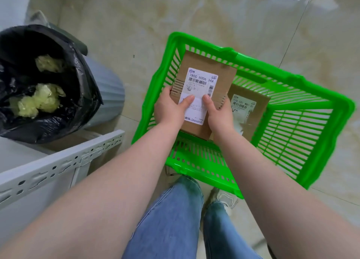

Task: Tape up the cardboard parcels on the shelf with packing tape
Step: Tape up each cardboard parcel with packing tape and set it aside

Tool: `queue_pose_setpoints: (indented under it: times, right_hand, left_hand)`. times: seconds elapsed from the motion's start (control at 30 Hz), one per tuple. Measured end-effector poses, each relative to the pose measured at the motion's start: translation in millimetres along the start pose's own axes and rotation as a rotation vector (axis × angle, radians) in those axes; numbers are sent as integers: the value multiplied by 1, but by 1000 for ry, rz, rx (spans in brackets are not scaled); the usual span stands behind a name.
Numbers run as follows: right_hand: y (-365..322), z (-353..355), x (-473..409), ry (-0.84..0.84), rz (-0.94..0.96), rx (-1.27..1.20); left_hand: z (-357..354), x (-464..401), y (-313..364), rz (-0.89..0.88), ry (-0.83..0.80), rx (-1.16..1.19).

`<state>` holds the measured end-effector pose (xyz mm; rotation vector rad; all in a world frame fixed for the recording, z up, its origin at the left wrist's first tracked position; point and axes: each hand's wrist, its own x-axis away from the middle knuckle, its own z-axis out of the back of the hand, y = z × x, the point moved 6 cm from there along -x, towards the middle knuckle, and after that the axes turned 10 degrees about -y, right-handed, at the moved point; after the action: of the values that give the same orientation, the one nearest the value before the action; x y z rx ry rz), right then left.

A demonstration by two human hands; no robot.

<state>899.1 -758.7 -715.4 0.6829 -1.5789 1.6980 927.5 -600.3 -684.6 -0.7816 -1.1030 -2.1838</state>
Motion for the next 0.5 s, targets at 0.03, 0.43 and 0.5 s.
queue_pose_setpoints:
  times: [0.03, 0.43, 0.5]
  right_hand:
    - [1, 2, -1, -1, -4, 3]
    - [-6, 6, 13, 48, -140, 180]
    - [-19, 14, 26, 140, -142, 311]
  left_hand:
    - [-1, 0, 0, -3, 6, -6]
    - [1, 14, 15, -7, -4, -96]
    - [7, 26, 22, -35, 13, -104]
